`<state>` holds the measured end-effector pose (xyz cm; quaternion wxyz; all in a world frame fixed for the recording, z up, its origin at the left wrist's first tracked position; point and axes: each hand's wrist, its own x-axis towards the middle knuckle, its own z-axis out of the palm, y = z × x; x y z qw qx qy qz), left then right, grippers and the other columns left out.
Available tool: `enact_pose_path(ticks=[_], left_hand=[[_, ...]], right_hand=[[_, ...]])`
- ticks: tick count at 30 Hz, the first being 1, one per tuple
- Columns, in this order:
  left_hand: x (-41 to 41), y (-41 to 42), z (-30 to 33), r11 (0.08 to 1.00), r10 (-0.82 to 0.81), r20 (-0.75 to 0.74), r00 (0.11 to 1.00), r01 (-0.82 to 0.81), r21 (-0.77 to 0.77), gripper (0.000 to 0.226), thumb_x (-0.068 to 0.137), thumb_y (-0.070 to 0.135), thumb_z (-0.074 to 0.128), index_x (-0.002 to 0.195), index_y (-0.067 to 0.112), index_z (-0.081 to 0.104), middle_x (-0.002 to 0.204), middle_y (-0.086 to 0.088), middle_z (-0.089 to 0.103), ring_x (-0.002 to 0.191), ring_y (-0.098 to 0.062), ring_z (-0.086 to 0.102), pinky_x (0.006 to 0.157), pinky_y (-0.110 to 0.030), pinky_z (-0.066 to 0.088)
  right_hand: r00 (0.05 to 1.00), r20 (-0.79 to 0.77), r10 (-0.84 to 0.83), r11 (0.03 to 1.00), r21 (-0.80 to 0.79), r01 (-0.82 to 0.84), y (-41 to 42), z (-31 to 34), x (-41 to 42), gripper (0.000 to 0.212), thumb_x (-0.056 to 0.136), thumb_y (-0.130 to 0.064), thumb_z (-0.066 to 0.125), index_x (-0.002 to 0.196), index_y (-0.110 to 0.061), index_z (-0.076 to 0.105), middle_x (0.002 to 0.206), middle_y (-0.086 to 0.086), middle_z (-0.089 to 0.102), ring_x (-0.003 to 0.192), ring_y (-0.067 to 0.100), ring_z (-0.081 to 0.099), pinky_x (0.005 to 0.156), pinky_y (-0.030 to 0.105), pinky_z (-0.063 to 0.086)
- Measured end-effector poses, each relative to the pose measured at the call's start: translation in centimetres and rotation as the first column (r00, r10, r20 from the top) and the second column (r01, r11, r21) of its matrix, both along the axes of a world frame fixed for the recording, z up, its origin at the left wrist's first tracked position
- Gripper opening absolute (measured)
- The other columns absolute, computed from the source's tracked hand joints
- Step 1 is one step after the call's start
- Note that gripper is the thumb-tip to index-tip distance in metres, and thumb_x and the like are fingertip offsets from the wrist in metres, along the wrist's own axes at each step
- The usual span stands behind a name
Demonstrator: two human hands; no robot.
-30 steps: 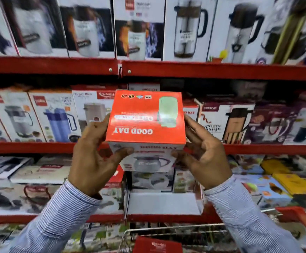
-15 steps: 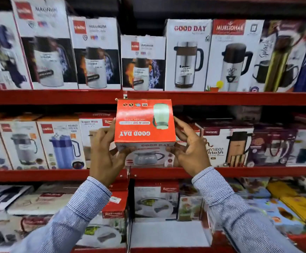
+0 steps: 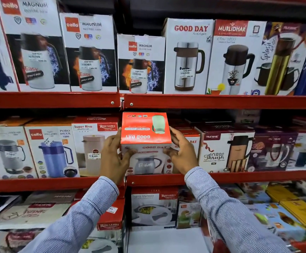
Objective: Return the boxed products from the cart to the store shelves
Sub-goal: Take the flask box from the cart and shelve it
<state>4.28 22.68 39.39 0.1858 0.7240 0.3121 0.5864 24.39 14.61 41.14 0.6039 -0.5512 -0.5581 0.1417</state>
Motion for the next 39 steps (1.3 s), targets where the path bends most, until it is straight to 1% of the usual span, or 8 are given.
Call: enact_pose_path(ticks=[3, 6, 11, 13, 17, 24, 31, 39], left_hand=[[1.0, 0.8, 1.0, 0.999, -0.009, 0.011, 1.000, 0.009, -0.035, 0.064, 0.081, 0.018, 0.076, 0.136, 0.022, 0.043, 0.117, 0.004, 0.060, 0.103, -0.016, 0.065, 0.082, -0.031, 0.060], [2.0, 1.6, 1.6, 0.999, 0.006, -0.009, 1.000, -0.006, -0.052, 0.061, 0.083, 0.016, 0.073, 0.129, 0.021, 0.033, 0.107, 0.005, 0.063, 0.082, 0.000, 0.063, 0.062, -0.001, 0.049], [2.3, 3.3, 1.5, 0.989, 0.140, -0.163, 0.977, -0.144, -0.015, 0.047, 0.089, 0.021, 0.067, 0.123, 0.017, 0.035, 0.090, -0.006, 0.070, 0.061, 0.010, 0.050, 0.047, -0.003, 0.037], [2.4, 3.6, 1.8, 0.985, 0.168, -0.194, 0.966, -0.172, -0.005, 0.047, 0.088, 0.020, 0.067, 0.125, 0.018, 0.038, 0.098, -0.010, 0.074, 0.061, 0.003, 0.056, 0.057, -0.008, 0.044], [2.9, 3.8, 2.1, 0.975, 0.216, -0.177, 0.960, -0.222, -0.014, 0.052, 0.086, 0.024, 0.068, 0.133, 0.020, 0.046, 0.107, -0.012, 0.075, 0.084, -0.028, 0.073, 0.080, -0.034, 0.057], [3.4, 3.9, 2.9, 0.957, 0.284, -0.244, 0.927, -0.288, 0.021, 0.060, 0.082, 0.029, 0.070, 0.138, 0.015, 0.053, 0.108, -0.014, 0.075, 0.084, -0.030, 0.071, 0.089, -0.040, 0.056], [2.5, 2.7, 0.9, 0.968, 0.239, -0.292, 0.926, -0.250, 0.003, 0.071, 0.083, 0.036, 0.069, 0.146, 0.020, 0.041, 0.142, -0.011, 0.055, 0.128, -0.029, 0.054, 0.110, -0.042, 0.044], [0.3, -3.5, -8.2, 0.951, 0.301, -0.557, 0.774, -0.205, 0.230, 0.086, 0.081, 0.050, 0.051, 0.155, 0.030, 0.011, 0.164, -0.011, 0.013, 0.150, -0.035, 0.018, 0.118, -0.057, 0.022]], right_hand=[[0.998, 0.036, -0.055, 0.998, -0.007, 0.055, 1.4, 0.7, 0.3, 0.078, 0.078, 0.006, 0.071, 0.135, -0.038, 0.042, 0.131, -0.015, 0.058, 0.123, -0.007, 0.048, 0.096, 0.018, 0.048], [0.992, 0.085, -0.091, 0.996, -0.013, 0.092, 2.7, 1.4, 0.5, 0.077, 0.076, 0.004, 0.072, 0.126, -0.045, 0.041, 0.116, -0.021, 0.062, 0.107, -0.011, 0.054, 0.077, 0.001, 0.045], [0.975, 0.189, -0.119, 0.990, -0.058, 0.132, 5.0, 1.9, 0.6, 0.055, 0.081, -0.002, 0.070, 0.121, -0.034, 0.052, 0.122, 0.005, 0.065, 0.120, 0.016, 0.057, 0.101, 0.039, 0.051], [0.962, 0.234, -0.142, 0.983, -0.081, 0.165, 5.5, 2.2, 0.7, 0.054, 0.084, -0.005, 0.068, 0.128, -0.032, 0.051, 0.126, 0.009, 0.061, 0.121, 0.018, 0.055, 0.102, 0.033, 0.048], [0.942, 0.302, -0.150, 0.973, -0.123, 0.194, 6.4, 2.9, 0.7, 0.055, 0.087, -0.004, 0.065, 0.133, -0.028, 0.048, 0.128, 0.011, 0.061, 0.120, 0.022, 0.059, 0.099, 0.031, 0.050], [0.874, 0.465, -0.142, 0.941, -0.210, 0.265, 6.9, 3.7, 0.8, 0.061, 0.087, -0.006, 0.062, 0.139, -0.025, 0.036, 0.118, 0.014, 0.064, 0.106, 0.027, 0.064, 0.095, 0.040, 0.054], [0.695, 0.701, -0.159, 0.934, -0.120, 0.335, 4.8, 3.4, 0.1, 0.077, 0.084, -0.021, 0.064, 0.147, -0.016, 0.021, 0.135, 0.011, 0.052, 0.128, 0.033, 0.039, 0.100, 0.047, 0.046], [0.520, 0.829, -0.208, 0.908, -0.035, 0.418, -2.2, -7.0, 0.0, 0.087, 0.087, -0.039, 0.056, 0.153, -0.015, 0.003, 0.164, 0.011, -0.002, 0.150, 0.034, -0.002, 0.120, 0.052, 0.016]])
